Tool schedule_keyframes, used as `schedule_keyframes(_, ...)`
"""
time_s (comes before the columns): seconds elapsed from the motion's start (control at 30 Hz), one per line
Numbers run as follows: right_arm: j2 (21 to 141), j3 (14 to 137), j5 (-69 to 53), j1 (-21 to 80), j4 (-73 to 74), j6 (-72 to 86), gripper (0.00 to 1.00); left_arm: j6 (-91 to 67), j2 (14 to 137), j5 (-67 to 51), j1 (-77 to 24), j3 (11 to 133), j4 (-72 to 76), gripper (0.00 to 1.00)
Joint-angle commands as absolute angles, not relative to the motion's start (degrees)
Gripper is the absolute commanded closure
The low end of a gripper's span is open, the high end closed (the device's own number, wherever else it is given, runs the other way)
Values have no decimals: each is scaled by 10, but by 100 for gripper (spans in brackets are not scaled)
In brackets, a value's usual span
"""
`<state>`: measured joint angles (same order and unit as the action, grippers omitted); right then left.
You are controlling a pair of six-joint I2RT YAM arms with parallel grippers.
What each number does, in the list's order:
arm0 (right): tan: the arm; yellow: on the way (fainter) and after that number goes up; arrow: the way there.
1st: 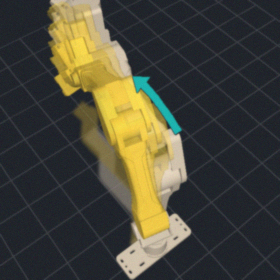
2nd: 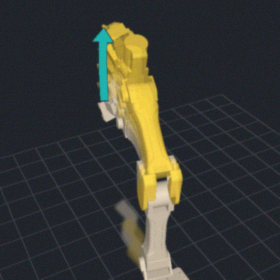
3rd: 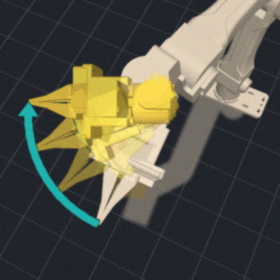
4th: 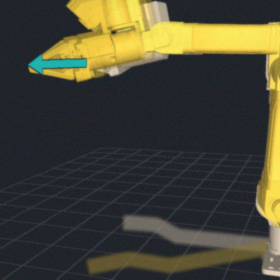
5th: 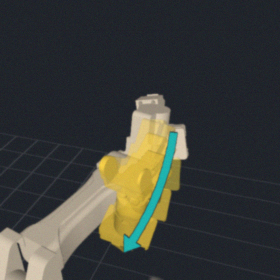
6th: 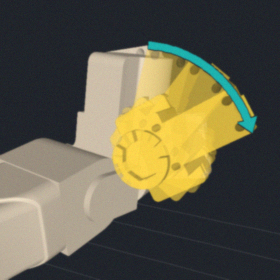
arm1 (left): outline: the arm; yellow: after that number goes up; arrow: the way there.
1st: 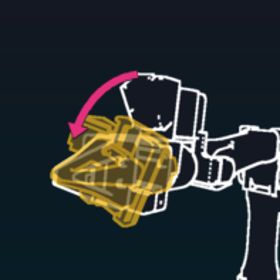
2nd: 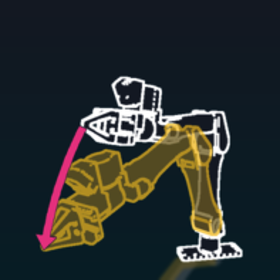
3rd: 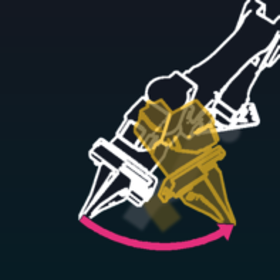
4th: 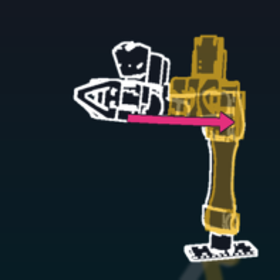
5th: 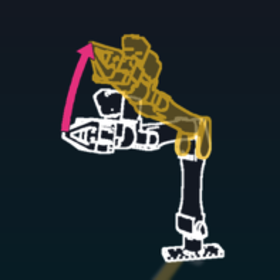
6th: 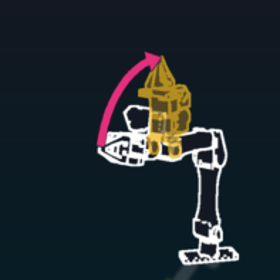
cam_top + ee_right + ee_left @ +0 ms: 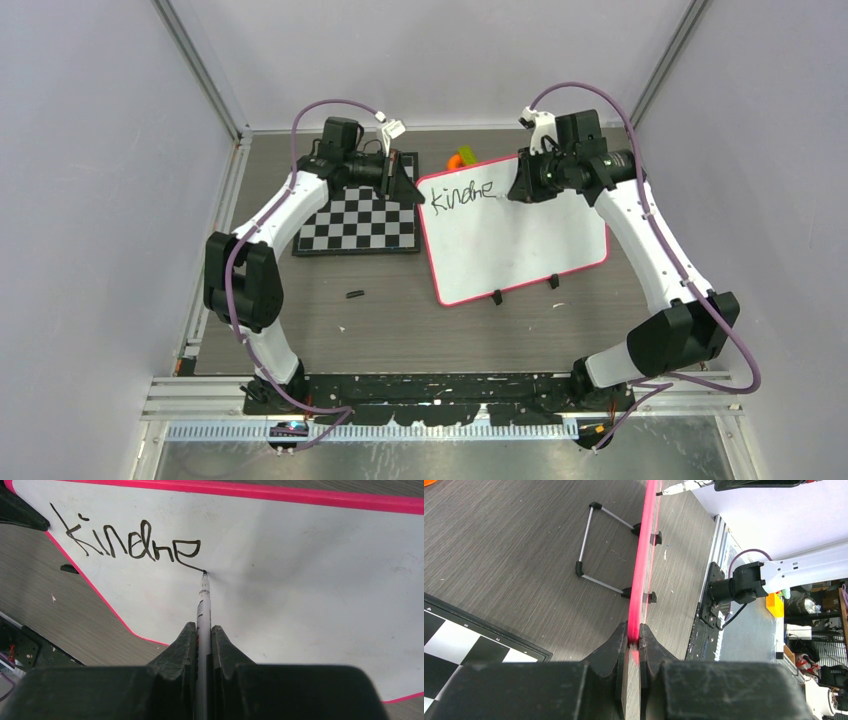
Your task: Write a sentence on the whiteboard
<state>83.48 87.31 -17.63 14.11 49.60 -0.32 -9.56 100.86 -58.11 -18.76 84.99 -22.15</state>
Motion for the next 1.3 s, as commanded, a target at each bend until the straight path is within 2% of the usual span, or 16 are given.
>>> schedule_keyframes(0.0, 803, 904, -182, 135, 489, -18, 100, -75, 989, -599, -200, 850, -230, 99)
schedule_keyframes(0.17, 811, 931, -260, 95, 490, 0, 100, -85, 987, -605, -200, 850, -219, 72)
schedule_keyframes(0.23, 810, 934, -264, 89, 490, -1, 100, -92, 988, -609, -200, 850, -213, 65)
schedule_keyframes(0.3, 809, 934, -269, 86, 491, -1, 100, -104, 993, -614, -201, 848, -205, 64)
schedule_keyframes(0.43, 813, 929, -261, 85, 482, 0, 100, -110, 1003, -617, -208, 849, -198, 67)
schedule_keyframes(0.67, 821, 919, -245, 85, 472, -1, 100, -109, 1013, -612, -211, 860, -205, 92)
schedule_keyframes(0.8, 827, 917, -239, 85, 472, -1, 100, -106, 1014, -608, -211, 861, -209, 100)
schedule_keyframes(1.27, 846, 919, -216, 86, 453, 11, 100, -99, 1013, -609, -211, 860, -214, 100)
